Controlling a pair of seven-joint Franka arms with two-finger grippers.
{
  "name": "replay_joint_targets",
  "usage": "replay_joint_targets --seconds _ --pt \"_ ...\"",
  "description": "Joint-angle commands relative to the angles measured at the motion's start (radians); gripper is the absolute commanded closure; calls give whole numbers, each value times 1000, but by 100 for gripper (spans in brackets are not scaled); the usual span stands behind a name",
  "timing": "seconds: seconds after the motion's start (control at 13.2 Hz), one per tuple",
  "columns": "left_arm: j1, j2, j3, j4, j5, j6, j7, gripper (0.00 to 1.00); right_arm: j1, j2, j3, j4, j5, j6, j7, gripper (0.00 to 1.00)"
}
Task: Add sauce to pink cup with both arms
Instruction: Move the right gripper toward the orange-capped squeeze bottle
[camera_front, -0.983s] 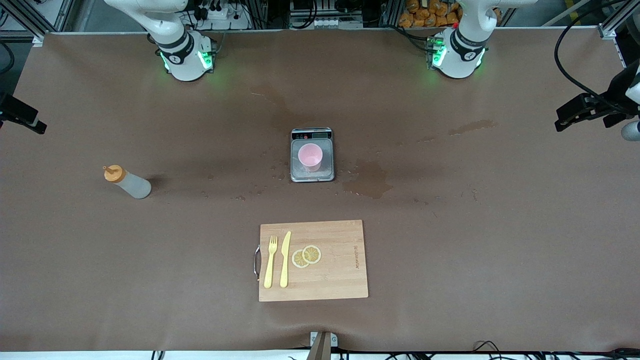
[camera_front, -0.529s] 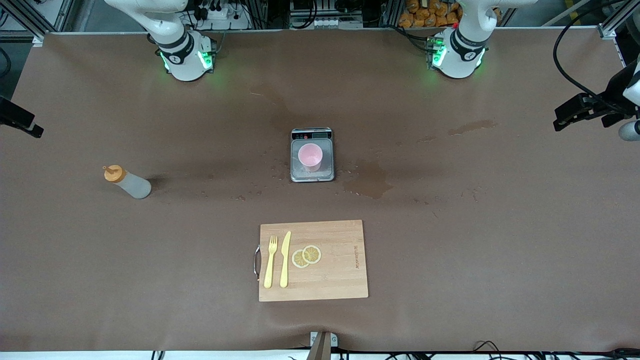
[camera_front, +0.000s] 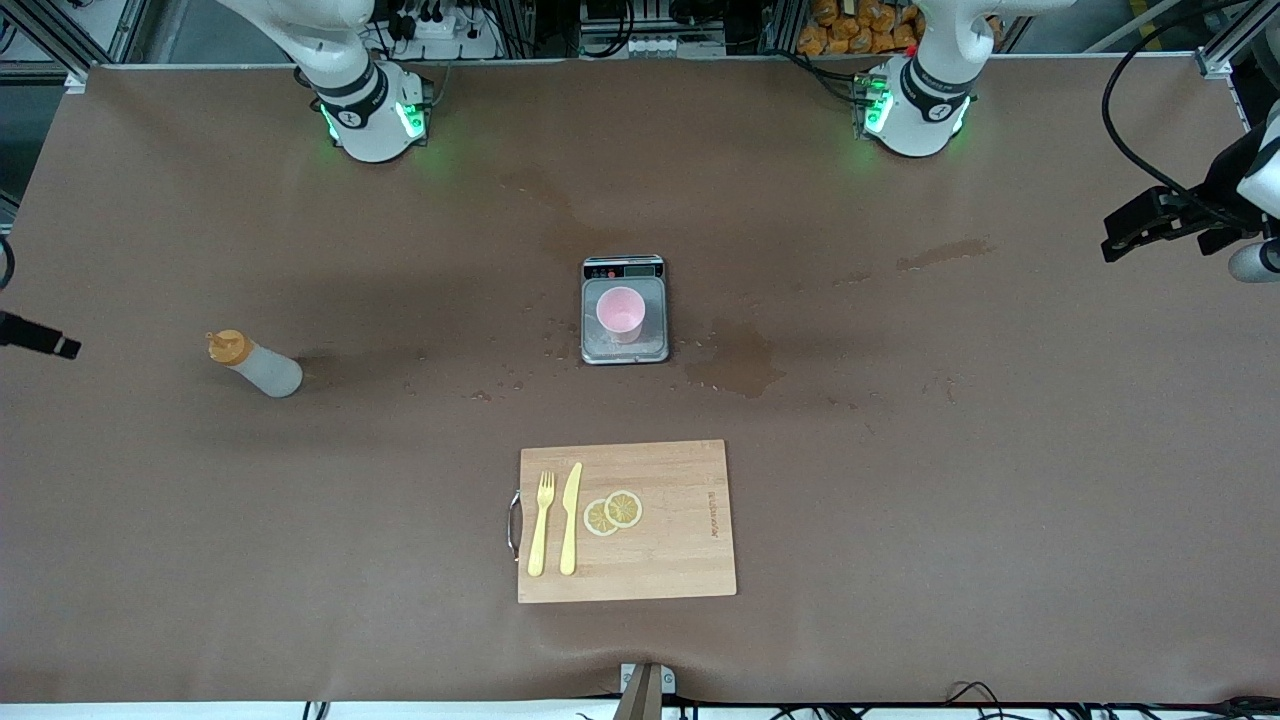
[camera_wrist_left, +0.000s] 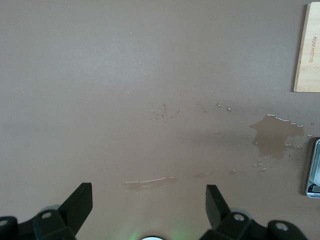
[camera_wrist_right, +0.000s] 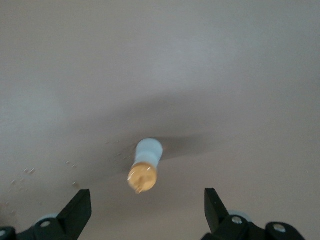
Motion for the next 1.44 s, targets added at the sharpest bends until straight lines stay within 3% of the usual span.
replay_joint_targets --seconds 0.0,0.68,0.98,1.36 --pt "-2 -10 -5 -10 -17 -9 12 0 -62 111 15 46 20 -12 92 0" --pt "-1 -10 -21 -16 -17 -9 13 0 -176 403 13 60 365 -98 462 0" --pt "-1 -5 -21 -16 -17 -9 15 0 -227 491 13 55 471 -100 465 0" --pt "2 -5 -21 -13 -17 -9 15 0 -250 580 15 47 543 -175 516 0"
